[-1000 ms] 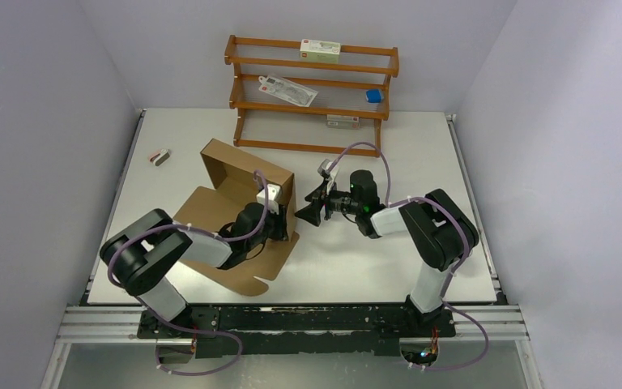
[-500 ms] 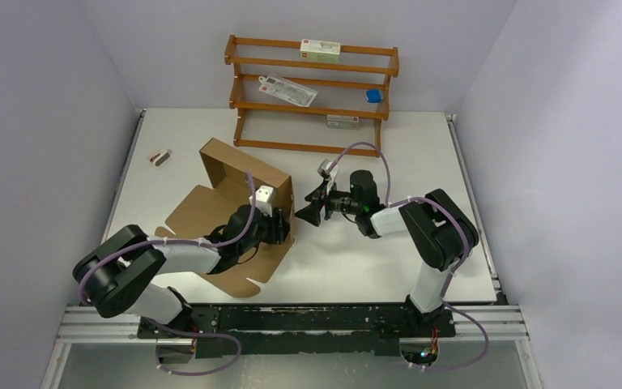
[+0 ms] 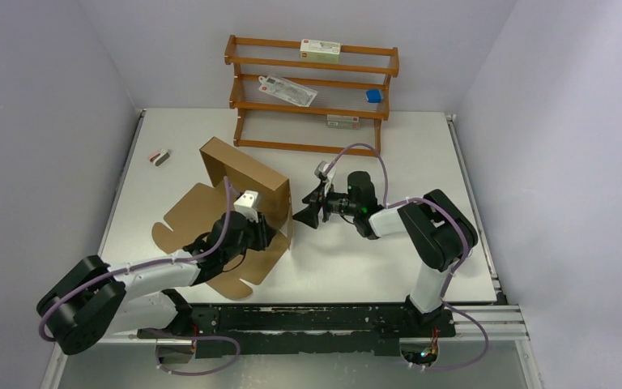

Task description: Fold the paper box

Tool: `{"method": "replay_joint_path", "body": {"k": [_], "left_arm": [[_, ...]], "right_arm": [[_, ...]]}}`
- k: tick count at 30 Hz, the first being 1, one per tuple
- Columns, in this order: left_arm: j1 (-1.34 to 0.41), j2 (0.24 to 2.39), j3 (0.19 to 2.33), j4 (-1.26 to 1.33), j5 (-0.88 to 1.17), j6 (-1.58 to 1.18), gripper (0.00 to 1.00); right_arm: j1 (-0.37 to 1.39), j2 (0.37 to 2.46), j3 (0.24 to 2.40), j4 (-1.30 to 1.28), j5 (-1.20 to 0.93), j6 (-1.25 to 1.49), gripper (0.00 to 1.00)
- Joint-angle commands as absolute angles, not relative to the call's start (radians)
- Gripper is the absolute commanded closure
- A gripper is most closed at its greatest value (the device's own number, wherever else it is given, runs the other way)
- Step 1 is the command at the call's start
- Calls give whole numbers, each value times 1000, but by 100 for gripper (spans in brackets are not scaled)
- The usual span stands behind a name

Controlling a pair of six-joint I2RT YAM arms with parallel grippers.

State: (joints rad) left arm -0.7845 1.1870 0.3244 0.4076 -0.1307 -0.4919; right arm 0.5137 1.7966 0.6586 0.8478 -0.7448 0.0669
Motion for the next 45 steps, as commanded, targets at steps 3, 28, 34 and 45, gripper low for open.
{"method": "replay_joint_path", "body": {"k": [3, 28, 34, 45], "left_arm": [[-699, 1178, 322, 328, -177, -539, 76], [-644, 1413, 296, 491, -31, -630, 81], [-646, 1440, 274, 540, -9, -650, 82], [-683, 1480, 250, 618, 29, -704, 84]], "right_arm": [[534, 1783, 649, 883, -739, 61, 25], [687, 1732, 584, 1053, -392, 113, 0], [736, 1746, 584, 1088, -168, 120, 0], [831, 1796, 571, 1165, 85, 154, 0]]}}
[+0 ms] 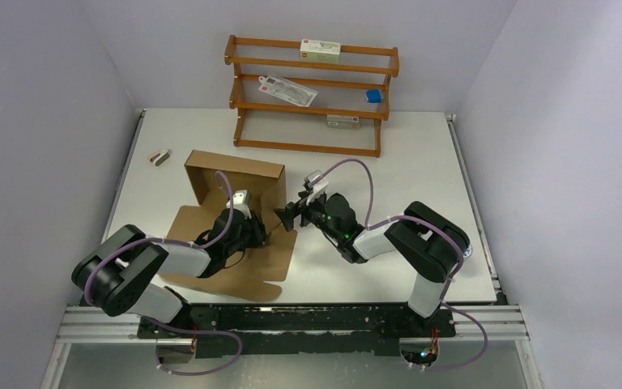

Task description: Fold the paper box

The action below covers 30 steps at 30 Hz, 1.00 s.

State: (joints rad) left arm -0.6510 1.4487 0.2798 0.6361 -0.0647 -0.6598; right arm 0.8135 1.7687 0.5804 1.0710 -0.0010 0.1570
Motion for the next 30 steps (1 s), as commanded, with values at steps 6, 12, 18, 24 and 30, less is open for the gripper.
{"method": "replay_joint_path", "body": {"k": [6, 12, 18, 24, 30], "left_arm": [[-746, 1491, 248, 638, 2, -740, 87], [-778, 1506, 240, 656, -45, -754, 88], [-794, 1512, 209, 703, -65, -768, 90], [-821, 1498, 199, 692, -93, -782, 91], [-839, 1490, 199, 680, -110, -784, 91]], "right_arm": [[830, 1790, 529, 1180, -37, 138, 0], [830, 1823, 522, 1204, -193, 131, 0], [828, 1847, 537, 1231, -40, 179, 0], [827, 1863, 575, 1213, 43, 161, 2], [829, 1892, 594, 1217, 38, 177, 9]]}}
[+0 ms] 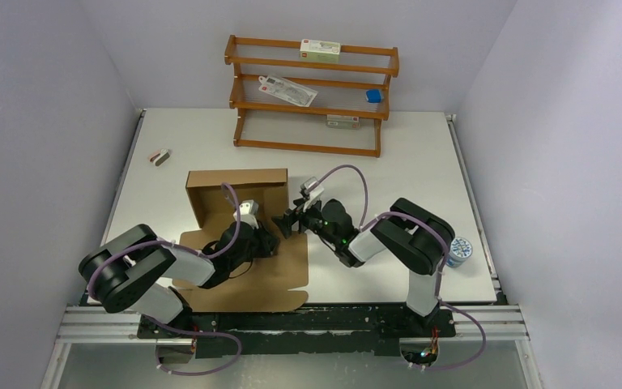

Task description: Fold the paper box

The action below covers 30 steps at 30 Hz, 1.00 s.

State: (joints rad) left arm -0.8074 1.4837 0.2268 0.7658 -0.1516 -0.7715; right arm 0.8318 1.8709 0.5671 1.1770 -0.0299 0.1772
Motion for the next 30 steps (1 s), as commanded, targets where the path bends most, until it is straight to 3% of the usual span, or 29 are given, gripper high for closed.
{"method": "replay_joint_path", "body": {"k": [1, 11, 21, 26, 30], "left_arm": [[-842, 1491, 198, 684, -110, -784, 91], [-876, 1486, 203, 697, -114, -785, 90], [-879, 1264, 235, 492, -154, -741, 84], [-879, 1091, 327, 272, -202, -681, 78], [-873, 999, 487, 27, -332, -582, 68]], "right_arm": [[831, 1895, 595, 1217, 46, 179, 10], [892, 1915, 586, 1244, 296, 141, 19], [920, 1938, 575, 1283, 306, 53, 44], [920, 1959, 604, 1272, 218, 21, 43], [917, 1952, 598, 1270, 185, 9, 40]]}}
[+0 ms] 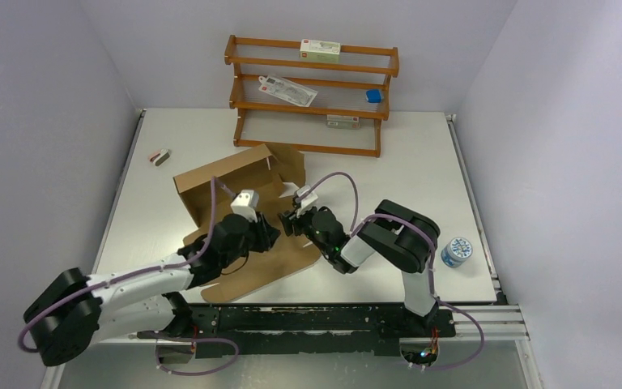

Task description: Fold the paper box

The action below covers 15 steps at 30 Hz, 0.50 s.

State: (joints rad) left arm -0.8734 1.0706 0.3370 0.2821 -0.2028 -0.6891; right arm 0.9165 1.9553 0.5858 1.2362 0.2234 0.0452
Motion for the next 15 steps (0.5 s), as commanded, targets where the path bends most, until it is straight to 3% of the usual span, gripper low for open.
{"method": "replay_joint_path", "body": {"k": [1, 8, 15], "left_arm": [[-870, 994, 538, -27, -363, -552, 65], [-781, 1073, 913, -262, -446, -399, 44], [-639, 1158, 1105, -284, -395, -303, 25]], "right_arm": [[917, 1935, 590, 1262, 179, 8, 39], [815, 1732, 543, 1039, -5, 10, 28], [660, 1562, 591, 812, -151, 9, 21]]}}
